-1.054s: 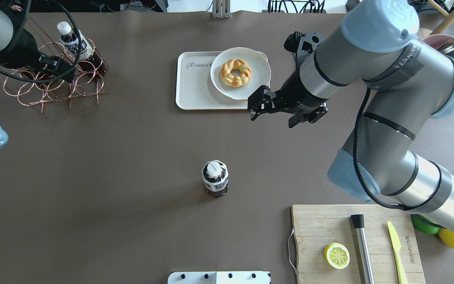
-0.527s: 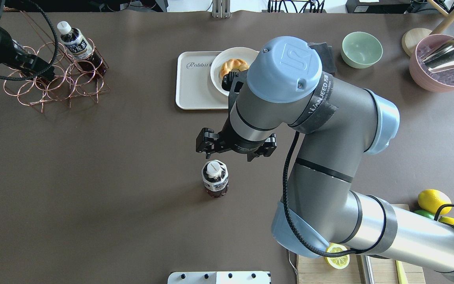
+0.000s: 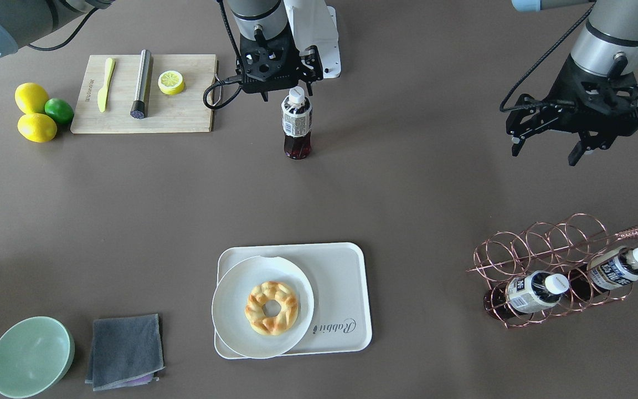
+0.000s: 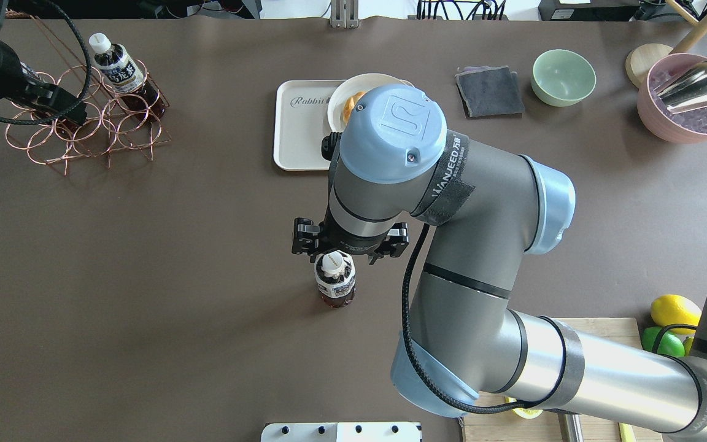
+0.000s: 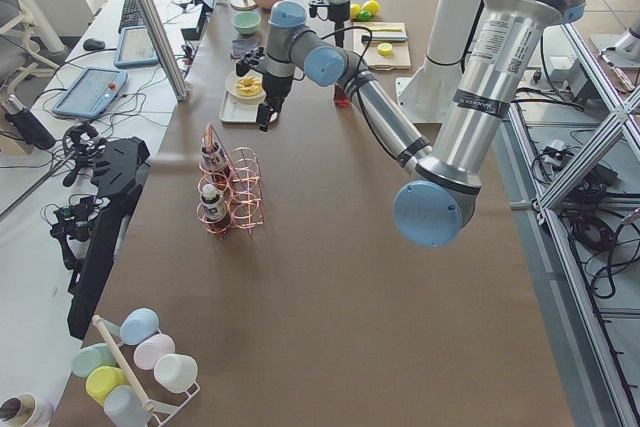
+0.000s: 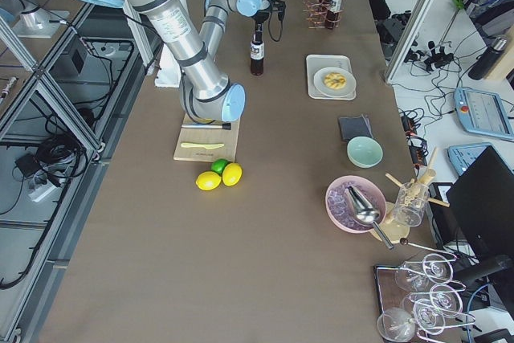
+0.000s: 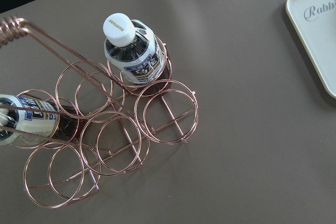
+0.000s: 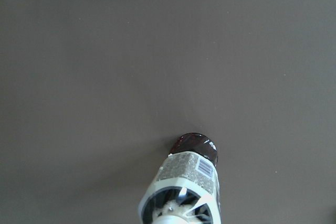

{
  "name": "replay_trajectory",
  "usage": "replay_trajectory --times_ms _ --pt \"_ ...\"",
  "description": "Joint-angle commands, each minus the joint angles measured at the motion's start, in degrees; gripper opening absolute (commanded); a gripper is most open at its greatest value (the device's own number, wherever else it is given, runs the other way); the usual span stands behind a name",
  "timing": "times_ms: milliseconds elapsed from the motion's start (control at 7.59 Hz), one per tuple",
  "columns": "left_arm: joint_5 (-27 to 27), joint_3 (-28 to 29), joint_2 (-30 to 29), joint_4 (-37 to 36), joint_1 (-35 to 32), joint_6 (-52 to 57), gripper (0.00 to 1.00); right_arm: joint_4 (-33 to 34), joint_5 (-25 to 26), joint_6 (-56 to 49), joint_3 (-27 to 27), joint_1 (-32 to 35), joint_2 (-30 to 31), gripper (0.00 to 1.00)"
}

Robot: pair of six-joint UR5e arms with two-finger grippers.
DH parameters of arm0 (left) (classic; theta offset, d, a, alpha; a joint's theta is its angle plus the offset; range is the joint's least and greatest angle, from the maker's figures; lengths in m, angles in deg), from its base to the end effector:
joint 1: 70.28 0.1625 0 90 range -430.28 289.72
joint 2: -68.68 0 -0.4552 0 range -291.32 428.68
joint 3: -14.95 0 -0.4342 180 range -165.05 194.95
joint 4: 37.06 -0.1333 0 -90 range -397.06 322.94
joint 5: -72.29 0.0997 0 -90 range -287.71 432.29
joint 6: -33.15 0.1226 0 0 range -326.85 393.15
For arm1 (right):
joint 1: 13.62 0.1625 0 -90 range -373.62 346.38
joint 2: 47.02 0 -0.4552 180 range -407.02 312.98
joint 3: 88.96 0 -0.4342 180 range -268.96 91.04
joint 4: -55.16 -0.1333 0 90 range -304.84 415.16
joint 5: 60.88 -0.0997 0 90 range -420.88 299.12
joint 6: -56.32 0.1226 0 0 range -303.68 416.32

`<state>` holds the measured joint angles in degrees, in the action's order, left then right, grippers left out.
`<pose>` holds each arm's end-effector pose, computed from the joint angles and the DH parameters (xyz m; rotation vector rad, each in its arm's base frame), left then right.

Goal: Place tea on tray
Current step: 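Lower the right gripper over the tea bottle and grasp it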

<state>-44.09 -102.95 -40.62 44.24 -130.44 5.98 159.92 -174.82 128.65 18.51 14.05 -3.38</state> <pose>0.2261 -0.5526 0.2974 0.3688 0.7046 0.1988 -0.5554 -0.3855 0.0850 -0.0364 -0.9281 -0.0171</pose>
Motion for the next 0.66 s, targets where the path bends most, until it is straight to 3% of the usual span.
replay_trajectory --times_ms 0,264,395,527 --pt "-0.08 0.04 -0.04 0.26 0.05 -0.08 0.93 0.98 0.73 0.0 -0.24 -0.86 -0.57 0.65" --pt "0.01 0.83 -0.04 0.7 0.14 -0.08 0.93 2.3 1.96 0.0 -0.24 -0.86 -1.62 0.18" --pt "0.01 0.92 0.05 1.48 0.22 -0.25 0.94 3.6 1.88 0.0 0.02 -0.77 -2.84 0.0" --pt "0.01 1.1 0.05 1.49 0.23 -0.26 0.94 6.23 1.88 -0.95 0.28 -0.16 -4.07 0.0"
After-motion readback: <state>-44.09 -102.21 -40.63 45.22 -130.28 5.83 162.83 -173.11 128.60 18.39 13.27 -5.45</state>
